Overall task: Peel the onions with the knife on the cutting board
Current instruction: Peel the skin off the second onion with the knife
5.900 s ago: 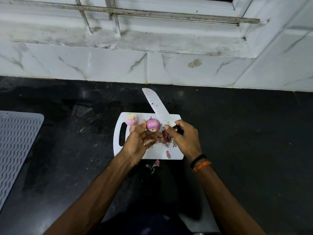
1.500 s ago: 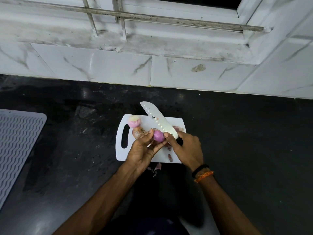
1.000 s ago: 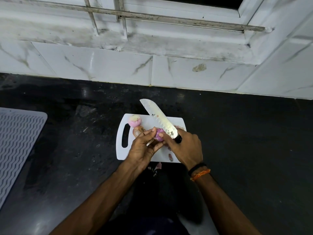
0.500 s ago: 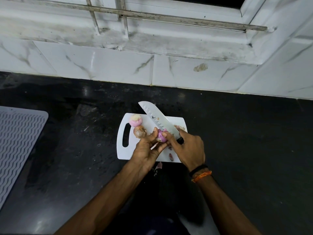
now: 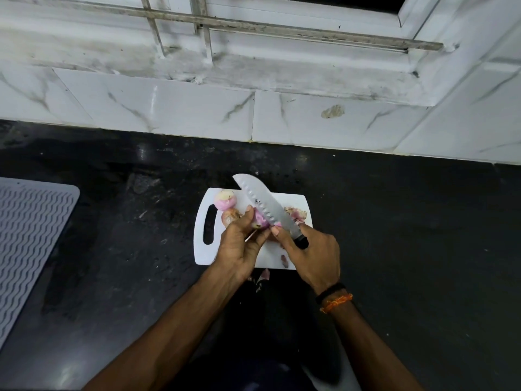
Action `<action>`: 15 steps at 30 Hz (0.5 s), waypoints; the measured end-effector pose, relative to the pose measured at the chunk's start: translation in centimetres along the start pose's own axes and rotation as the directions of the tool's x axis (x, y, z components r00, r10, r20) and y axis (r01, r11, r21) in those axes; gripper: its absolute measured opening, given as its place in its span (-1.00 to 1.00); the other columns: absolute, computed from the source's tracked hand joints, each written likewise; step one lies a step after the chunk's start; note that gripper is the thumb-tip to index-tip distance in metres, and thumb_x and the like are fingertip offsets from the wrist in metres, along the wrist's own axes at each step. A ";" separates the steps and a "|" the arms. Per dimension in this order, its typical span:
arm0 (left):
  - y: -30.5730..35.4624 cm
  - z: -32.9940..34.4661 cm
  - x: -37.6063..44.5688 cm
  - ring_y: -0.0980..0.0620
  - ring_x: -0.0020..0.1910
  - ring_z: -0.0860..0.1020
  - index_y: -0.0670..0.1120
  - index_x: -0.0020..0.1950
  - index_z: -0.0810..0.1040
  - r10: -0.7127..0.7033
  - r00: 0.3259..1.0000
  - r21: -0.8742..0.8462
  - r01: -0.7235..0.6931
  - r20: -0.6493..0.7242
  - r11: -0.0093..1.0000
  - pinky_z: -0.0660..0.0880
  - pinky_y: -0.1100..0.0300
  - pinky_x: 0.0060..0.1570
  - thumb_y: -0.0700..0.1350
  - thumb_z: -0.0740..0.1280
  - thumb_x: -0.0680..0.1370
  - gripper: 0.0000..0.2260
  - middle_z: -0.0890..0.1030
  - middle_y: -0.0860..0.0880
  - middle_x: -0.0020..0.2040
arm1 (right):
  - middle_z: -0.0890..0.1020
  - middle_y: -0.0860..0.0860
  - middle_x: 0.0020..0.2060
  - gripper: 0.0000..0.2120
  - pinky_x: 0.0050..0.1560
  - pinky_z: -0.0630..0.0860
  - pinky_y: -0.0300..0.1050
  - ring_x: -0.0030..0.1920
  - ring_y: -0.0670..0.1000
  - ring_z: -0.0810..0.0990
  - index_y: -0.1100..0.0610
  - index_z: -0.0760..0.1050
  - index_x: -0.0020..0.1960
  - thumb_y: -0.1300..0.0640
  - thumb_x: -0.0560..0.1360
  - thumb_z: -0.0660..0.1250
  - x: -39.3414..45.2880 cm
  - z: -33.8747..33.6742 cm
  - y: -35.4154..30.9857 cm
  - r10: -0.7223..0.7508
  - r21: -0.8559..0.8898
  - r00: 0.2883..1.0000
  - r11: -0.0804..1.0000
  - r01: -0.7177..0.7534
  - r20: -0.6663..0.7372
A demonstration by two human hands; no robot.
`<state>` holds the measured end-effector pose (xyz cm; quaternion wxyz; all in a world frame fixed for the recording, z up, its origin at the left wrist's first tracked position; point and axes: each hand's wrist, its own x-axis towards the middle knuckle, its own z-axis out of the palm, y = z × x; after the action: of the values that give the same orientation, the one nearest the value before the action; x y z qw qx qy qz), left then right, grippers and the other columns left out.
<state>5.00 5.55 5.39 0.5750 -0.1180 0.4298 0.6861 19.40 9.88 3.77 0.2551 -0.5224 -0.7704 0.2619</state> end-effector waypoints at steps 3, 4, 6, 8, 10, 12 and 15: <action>0.2 -0.4 0.0 -0.08 -0.13 0.69 -0.22 0.10 0.52 0.000 0.999 -0.027 0.002 0.044 1.000 0.62 -0.04 0.09 -0.26 0.34 0.58 -0.89 0.68 -0.17 -0.17 | 0.57 -0.17 -0.45 -0.55 -0.41 0.32 -0.39 -0.40 -0.19 0.55 0.04 0.66 -0.05 -0.35 0.48 0.32 0.5 -0.1 0.3 0.064 -0.025 0.998 0.998 -0.064 0.002; 0.2 -0.6 0.1 -0.11 -0.07 0.68 -0.22 0.15 0.49 0.002 0.998 -0.047 0.001 0.055 0.999 0.59 -0.09 0.16 -0.28 0.34 0.57 -0.83 0.67 -0.18 -0.13 | 0.60 -0.14 -0.40 -0.56 -0.38 0.33 -0.39 -0.36 -0.17 0.57 0.04 0.66 0.00 -0.33 0.48 0.34 0.7 -0.2 0.3 0.078 -0.037 0.997 0.996 -0.077 0.008; 0.1 -0.9 0.3 -0.14 0.03 0.64 -0.19 0.20 0.46 0.021 0.996 -0.068 -0.016 0.083 0.998 0.50 -0.18 0.29 -0.32 0.35 0.51 -0.73 0.64 -0.17 -0.06 | 0.68 -0.09 -0.22 -0.50 -0.27 0.50 -0.27 -0.24 -0.13 0.61 0.07 0.64 0.14 -0.32 0.45 0.36 1.2 -0.2 0.4 0.100 -0.059 0.994 0.994 -0.097 0.041; 0.2 -1.1 0.4 -0.15 0.08 0.62 -0.18 0.20 0.45 0.038 0.992 -0.087 -0.028 0.121 0.996 0.47 -0.17 0.32 -0.31 0.37 0.45 -0.67 0.61 -0.15 -0.01 | 0.70 -0.08 -0.07 -0.38 -0.12 0.58 -0.20 -0.11 -0.11 0.63 0.05 0.58 0.28 -0.37 0.41 0.36 1.4 -0.1 0.3 0.114 -0.056 0.989 0.992 -0.109 0.093; 0.2 -1.3 0.6 -0.13 0.08 0.63 -0.17 0.19 0.47 0.040 0.987 -0.103 -0.025 0.154 0.994 0.52 -0.11 0.26 -0.30 0.36 0.45 -0.69 0.62 -0.15 0.01 | 0.70 -0.12 -0.01 -0.29 -0.01 0.61 -0.17 -0.05 -0.15 0.65 -0.01 0.54 0.34 -0.44 0.36 0.33 1.5 0.0 0.1 0.120 -0.013 0.984 0.993 -0.119 0.134; 0.2 -1.5 0.8 -0.11 0.08 0.64 -0.15 0.17 0.49 0.035 0.984 -0.113 -0.015 0.177 0.993 0.57 -0.05 0.19 -0.30 0.34 0.46 -0.71 0.64 -0.14 0.02 | 0.68 -0.19 -0.12 -0.34 -0.01 0.63 -0.18 -0.14 -0.20 0.64 -0.02 0.55 0.30 -0.41 0.37 0.37 1.5 -0.2 -0.3 0.125 0.024 0.979 0.991 -0.131 0.162; 0.1 -1.6 0.9 -0.06 0.02 0.64 -0.10 0.21 0.51 0.030 0.982 -0.109 -0.010 0.187 0.994 0.61 -0.07 0.12 -0.33 0.34 0.44 -0.64 0.67 -0.09 -0.07 | 0.56 -0.31 -0.31 -0.50 -0.25 0.53 -0.44 -0.34 -0.34 0.59 0.04 0.56 0.28 -0.23 0.47 0.43 1.6 -0.3 -0.5 0.114 0.078 0.966 0.988 -0.135 0.230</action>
<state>4.07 5.01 3.83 0.5990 -0.0791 0.3371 0.7220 18.80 11.24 4.51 0.1733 -0.5243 -0.7469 0.3704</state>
